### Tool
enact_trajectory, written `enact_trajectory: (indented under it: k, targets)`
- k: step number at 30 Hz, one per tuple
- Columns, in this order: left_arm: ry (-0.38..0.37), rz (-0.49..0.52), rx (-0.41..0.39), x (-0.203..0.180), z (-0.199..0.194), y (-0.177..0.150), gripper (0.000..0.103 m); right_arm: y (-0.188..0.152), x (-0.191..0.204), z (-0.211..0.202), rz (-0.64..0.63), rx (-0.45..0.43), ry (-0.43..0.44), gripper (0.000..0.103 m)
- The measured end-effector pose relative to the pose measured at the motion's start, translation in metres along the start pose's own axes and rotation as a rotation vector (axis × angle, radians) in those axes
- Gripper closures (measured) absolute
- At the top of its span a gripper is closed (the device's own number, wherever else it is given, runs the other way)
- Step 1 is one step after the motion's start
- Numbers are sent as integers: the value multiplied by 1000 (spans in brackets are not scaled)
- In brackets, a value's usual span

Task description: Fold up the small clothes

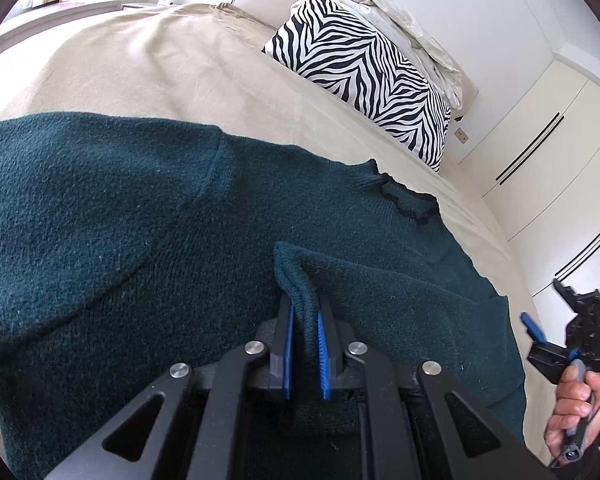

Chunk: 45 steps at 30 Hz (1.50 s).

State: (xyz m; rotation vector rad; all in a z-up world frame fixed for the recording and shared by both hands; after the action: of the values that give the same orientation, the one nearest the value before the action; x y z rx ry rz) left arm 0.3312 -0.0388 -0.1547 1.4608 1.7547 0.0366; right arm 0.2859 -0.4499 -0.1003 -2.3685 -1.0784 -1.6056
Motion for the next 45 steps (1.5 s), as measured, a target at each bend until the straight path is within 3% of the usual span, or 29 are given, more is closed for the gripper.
enact_trajectory:
  k: [2,3,5,9,11,13,15,19,23,26,30,32,35,36,37,38,41,45]
  targets:
    - [-12,-9,-1,2,0,1,89,5,-28,30,50,63,-77,41]
    - [-10,-4,-4,1,0,0,89,2,-44,38,67,83,-118,47]
    - [-11,-3,-7,1,0,0,89,-3,-55,32,37,35,-86,60]
    - [-37,-36,29,2,-6,3,88,-16,-57,4,8,19,-85,60]
    - [-45,-73,41,2,-28,4,71,-23,-52,-18,9,8,-149,57]
    - [-89,-122,-38,9,-73,8,38,-31,-38,-43,-20,-14,-154,55]
    - [-111,-174,-150,30,-125,13,28,-43,-21,-68,-60,-30,-139,55]
    - [-48,-380,-292,125,-206,18,29,-78,1,-96,-66,-10,-100,55]
    - [-16,-685,-401,239,-259,11,33,-114,18,-102,-69,16,-68,55]
    - [-20,-856,-459,295,-278,4,33,-134,29,-99,-65,39,-47,55]
    - [-67,-955,-467,328,-266,13,41,-155,44,-93,-78,69,-45,55]
    - [-73,-955,-480,335,-258,27,42,-162,51,-90,-87,79,-48,55]
    - [-38,-959,-469,346,-247,47,72,-169,59,-90,-100,84,-57,55]
    - [-22,-967,-456,349,-245,50,88,-169,60,-89,-101,84,-60,55]
    - [-7,-963,-443,348,-243,54,96,-169,60,-89,-101,85,-62,55]
    - [13,-929,-445,341,-247,58,96,-169,60,-89,-100,84,-63,55]
    - [112,-699,-467,286,-261,80,95,-170,58,-92,-103,82,-70,55]
    - [183,-326,-419,161,-240,106,95,-174,50,-93,-98,90,-65,55]
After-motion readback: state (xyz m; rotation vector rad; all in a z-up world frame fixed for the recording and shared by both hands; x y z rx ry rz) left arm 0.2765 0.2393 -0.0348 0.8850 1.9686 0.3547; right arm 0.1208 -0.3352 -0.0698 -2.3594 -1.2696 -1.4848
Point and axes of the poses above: each gripper's, at about its wrist camera, not at the fingertips, and z roughly the way its jaws point, x to its left, y to its top, the point moved 4 cm from there along z, roughly the way its jaws point, and after that the axes turned 5 degrees about -z, right-handed, at the moved point
